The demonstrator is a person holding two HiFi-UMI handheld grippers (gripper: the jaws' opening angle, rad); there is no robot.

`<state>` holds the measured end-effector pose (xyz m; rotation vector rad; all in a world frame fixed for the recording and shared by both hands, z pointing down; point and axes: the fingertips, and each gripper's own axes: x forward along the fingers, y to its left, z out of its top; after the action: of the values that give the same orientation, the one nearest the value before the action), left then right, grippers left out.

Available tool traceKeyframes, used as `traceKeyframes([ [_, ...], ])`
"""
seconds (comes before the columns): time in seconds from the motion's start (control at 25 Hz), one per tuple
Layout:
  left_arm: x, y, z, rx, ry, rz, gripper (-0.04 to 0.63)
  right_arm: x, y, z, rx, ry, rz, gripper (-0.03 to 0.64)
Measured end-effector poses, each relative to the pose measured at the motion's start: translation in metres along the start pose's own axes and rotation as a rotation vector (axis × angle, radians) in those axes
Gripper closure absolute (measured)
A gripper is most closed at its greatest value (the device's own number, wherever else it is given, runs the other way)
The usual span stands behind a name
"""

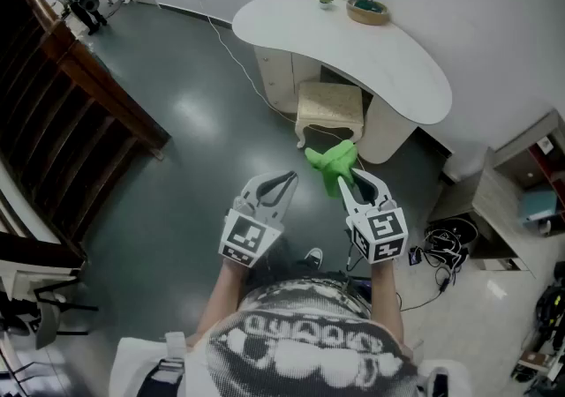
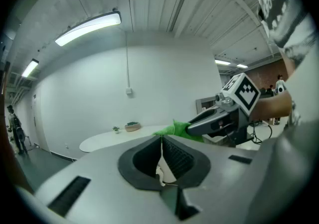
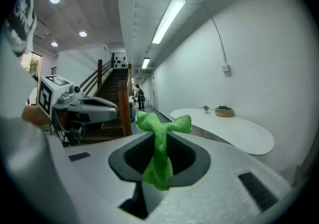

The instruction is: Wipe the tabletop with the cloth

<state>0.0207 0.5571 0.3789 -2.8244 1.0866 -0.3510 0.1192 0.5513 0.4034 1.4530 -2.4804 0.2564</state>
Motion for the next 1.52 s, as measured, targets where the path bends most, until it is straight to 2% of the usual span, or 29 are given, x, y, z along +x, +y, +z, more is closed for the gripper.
traceKeyframes([
  [0.52, 0.018, 0.004, -0.004, -0.010, 0.016, -0.008, 0.586, 0.016, -0.013, -0.007, 0.035, 0.012, 0.011, 0.540],
  [0.76, 0.026, 0.022, -0.012, -0.020, 0.038, -0.003, 0.586, 0.040, -0.016, -0.009, 0.050, 0.032, 0.029, 0.540],
  [1.08, 0.024, 0.077, -0.027, -0.036, 0.060, -0.005, 0.586, 0.095, 0.002, 0.000, 0.058, 0.070, 0.052, 0.540],
  [1.52, 0.032, 0.192, -0.035, -0.011, 0.073, -0.034, 0.586, 0.202, 0.014, 0.042, 0.078, 0.085, 0.025, 0.539],
])
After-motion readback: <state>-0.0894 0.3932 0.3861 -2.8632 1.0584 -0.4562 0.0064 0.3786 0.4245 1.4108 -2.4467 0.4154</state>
